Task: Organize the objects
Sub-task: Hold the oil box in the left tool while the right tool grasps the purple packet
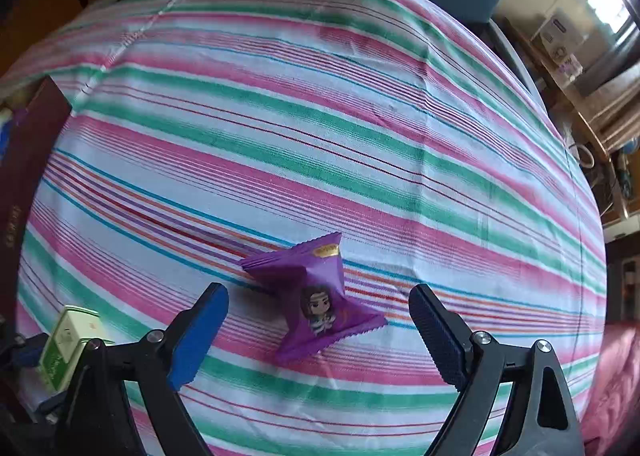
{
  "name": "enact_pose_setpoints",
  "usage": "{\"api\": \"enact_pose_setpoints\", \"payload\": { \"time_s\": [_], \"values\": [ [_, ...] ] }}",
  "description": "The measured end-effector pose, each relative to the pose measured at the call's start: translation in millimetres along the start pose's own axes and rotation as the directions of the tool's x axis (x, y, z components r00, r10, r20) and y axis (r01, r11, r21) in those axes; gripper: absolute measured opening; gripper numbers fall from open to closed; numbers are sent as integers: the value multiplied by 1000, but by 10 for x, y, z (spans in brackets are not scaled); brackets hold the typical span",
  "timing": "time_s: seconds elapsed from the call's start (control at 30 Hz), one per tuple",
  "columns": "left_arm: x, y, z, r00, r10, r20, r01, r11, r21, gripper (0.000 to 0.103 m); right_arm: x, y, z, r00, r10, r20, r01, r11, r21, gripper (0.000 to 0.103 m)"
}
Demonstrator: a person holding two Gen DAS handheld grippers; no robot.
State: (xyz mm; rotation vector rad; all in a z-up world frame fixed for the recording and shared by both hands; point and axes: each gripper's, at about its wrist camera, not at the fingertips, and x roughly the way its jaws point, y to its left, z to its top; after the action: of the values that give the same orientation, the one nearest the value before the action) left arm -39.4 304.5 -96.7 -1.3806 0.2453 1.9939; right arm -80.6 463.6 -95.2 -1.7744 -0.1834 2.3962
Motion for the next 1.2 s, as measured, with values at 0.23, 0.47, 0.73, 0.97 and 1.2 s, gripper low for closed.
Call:
{"api": "enact_pose_setpoints", "payload": {
  "time_s": [0.23,0.47,0.73,0.97,1.2],
  "values": [
    [34,3,-13,1000,-5,10,5,1000,5,32,78,-59,23,996,92,-12,-91,992,86,34],
    [41,-39,-73,999,7,47,-9,999,34,32,-24,-9,-351,990,140,12,-140,981,138,35],
    [93,-98,-75,996,37,77,-41,998,55,32,23,-199,-449,980,193,44,-198,959,201,37],
    [50,-156,-161,991,73,111,-82,993,79,31,-70,-119,-532,982,179,61,-187,967,174,39],
    [25,-228,-238,980,126,157,-145,983,116,31,-107,-109,-580,985,154,72,-164,976,146,39]
  ]
}}
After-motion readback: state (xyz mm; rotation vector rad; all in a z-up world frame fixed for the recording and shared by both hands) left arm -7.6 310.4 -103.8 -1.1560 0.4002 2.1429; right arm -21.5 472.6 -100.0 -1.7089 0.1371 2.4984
